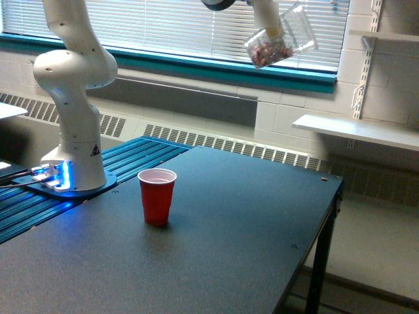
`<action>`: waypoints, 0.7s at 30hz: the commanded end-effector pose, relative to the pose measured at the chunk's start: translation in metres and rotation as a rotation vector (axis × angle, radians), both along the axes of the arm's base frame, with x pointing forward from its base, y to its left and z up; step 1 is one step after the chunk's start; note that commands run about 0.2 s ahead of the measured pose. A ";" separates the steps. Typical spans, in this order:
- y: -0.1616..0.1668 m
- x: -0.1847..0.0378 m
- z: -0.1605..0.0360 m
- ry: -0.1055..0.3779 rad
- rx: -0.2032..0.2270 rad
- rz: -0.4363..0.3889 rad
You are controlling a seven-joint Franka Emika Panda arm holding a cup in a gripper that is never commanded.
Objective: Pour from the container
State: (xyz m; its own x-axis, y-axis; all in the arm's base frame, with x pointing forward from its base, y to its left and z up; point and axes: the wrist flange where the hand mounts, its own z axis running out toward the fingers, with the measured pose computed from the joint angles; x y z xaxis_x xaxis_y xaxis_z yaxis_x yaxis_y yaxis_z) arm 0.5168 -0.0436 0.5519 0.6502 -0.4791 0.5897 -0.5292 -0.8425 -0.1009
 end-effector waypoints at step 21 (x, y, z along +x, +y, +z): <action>0.014 -0.086 -0.044 0.154 -0.028 0.170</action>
